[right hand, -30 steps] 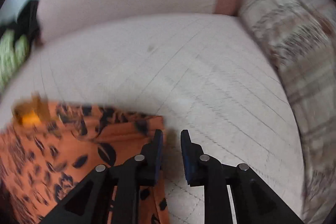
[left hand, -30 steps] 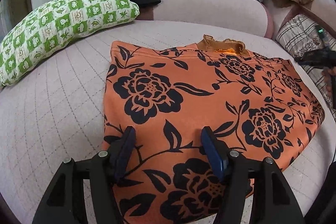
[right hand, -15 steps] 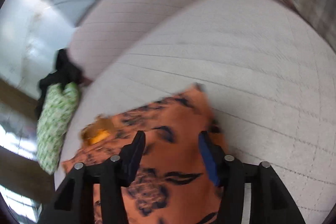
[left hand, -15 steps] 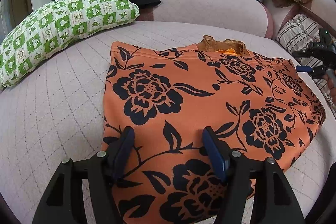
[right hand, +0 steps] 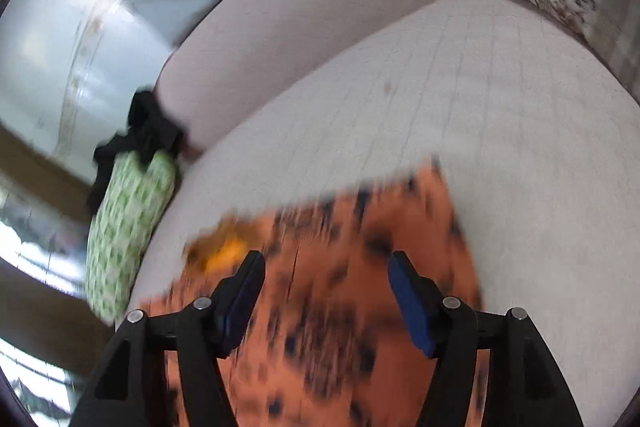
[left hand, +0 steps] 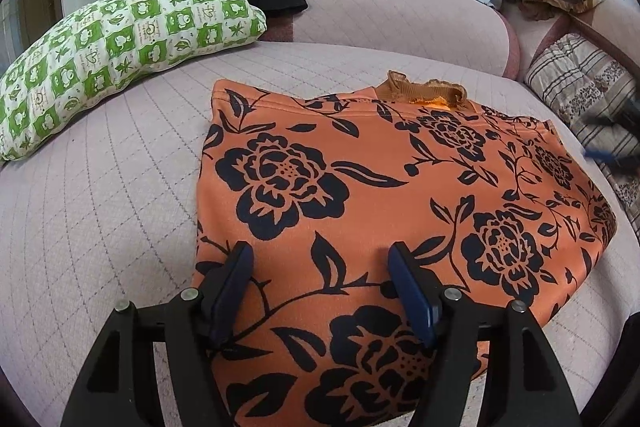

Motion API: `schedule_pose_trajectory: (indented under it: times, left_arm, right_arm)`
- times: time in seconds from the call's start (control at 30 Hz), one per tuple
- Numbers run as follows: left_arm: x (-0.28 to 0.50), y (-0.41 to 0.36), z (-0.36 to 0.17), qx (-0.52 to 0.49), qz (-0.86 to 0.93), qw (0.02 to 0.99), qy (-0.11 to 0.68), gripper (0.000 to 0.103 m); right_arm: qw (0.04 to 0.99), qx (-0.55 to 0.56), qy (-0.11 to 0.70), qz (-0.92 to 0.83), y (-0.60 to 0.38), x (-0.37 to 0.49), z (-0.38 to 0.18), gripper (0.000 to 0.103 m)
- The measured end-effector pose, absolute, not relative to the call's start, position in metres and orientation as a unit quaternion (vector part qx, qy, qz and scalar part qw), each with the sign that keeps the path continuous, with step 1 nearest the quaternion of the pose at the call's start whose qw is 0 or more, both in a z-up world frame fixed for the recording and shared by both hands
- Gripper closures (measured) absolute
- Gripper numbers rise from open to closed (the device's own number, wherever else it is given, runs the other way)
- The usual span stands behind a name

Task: Fold small clothes

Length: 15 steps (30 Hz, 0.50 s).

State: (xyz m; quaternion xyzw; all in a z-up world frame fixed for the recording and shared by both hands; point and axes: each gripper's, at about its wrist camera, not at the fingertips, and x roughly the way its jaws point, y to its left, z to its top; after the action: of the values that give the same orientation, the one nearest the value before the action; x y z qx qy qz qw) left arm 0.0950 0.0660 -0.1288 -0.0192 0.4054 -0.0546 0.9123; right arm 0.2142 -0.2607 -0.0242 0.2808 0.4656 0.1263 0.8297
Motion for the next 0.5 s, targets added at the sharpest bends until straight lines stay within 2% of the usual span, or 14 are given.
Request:
schedule_pose_trajectory:
  times: [0.1, 0.2, 0.27, 0.3, 0.37, 0.43, 0.5]
  left_arm:
    - [0.091, 0.069, -0.12, -0.031, -0.048, 0.913, 0.404, 0.032]
    - [0.075, 0.078, -0.098, -0.043, -0.033, 0.921, 0.387, 0.032]
    - [0.064, 0.083, -0.092, -0.036, -0.02, 0.92, 0.39, 0.032]
    - [0.056, 0.086, -0.09, -0.039, -0.013, 0.92, 0.391, 0.032]
    - [0.046, 0.094, -0.097, -0.05, 0.001, 0.911, 0.41, 0.032]
    - [0.049, 0.098, -0.119, -0.04, 0.028, 0.889, 0.455, 0.032]
    - [0.052, 0.106, -0.134, -0.053, 0.033, 0.877, 0.476, 0.03]
  right_arm:
    - [0.811, 0.299, 0.477, 0.162, -0.248, 0.157, -0.036, 0.035]
    - [0.808, 0.276, 0.509, 0.11, -0.262, 0.139, -0.065, 0.034]
    - [0.811, 0.299, 0.496, 0.082, -0.281, 0.125, -0.071, 0.041]
    - [0.822, 0.296, 0.48, 0.081, -0.281, 0.118, -0.059, 0.04]
    - [0.84, 0.285, 0.452, 0.096, -0.274, 0.102, -0.041, 0.035]
    - [0.845, 0.283, 0.432, 0.137, -0.264, 0.088, -0.031, 0.025]
    - [0.846, 0.253, 0.452, 0.13, -0.249, 0.092, -0.044, 0.021]
